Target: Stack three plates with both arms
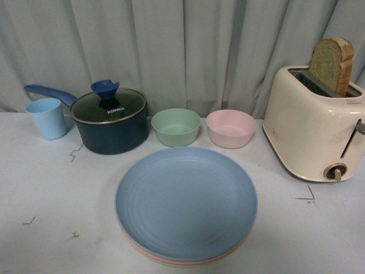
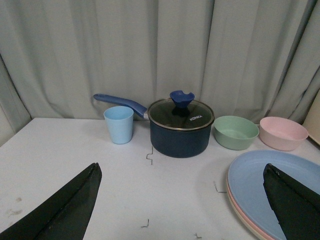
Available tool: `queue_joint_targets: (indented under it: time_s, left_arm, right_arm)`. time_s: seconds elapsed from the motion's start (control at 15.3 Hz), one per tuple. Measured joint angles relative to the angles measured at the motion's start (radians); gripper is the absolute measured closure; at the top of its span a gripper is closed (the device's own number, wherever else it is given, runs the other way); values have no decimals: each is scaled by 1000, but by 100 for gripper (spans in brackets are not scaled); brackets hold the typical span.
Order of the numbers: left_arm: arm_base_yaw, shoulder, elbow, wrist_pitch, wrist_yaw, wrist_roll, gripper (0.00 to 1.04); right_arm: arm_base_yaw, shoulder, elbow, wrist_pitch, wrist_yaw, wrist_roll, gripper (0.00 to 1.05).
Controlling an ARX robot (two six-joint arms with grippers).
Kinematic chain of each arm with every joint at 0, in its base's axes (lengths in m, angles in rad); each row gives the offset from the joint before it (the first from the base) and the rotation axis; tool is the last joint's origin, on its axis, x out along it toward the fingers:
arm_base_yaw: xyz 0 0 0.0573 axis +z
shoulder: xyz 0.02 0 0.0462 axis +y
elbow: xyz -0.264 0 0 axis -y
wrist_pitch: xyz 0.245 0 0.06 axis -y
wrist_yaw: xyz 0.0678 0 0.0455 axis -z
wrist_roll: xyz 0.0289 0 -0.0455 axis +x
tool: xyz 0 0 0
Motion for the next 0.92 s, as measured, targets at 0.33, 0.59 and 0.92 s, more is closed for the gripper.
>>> queue_joint_targets:
  time_s: [0.33,0.59,0.92]
  left_arm:
    - [0,0,0,0,0,0,7]
    - [0,0,0,0,0,0,7]
    - [0,0,0,0,0,0,7]
  right_arm:
    - [0,-282,-85,-241,0,-2,103]
    - [0,-430,-86,-380,0,-2,103]
    - [0,-539,-86,-486,0,-2,103]
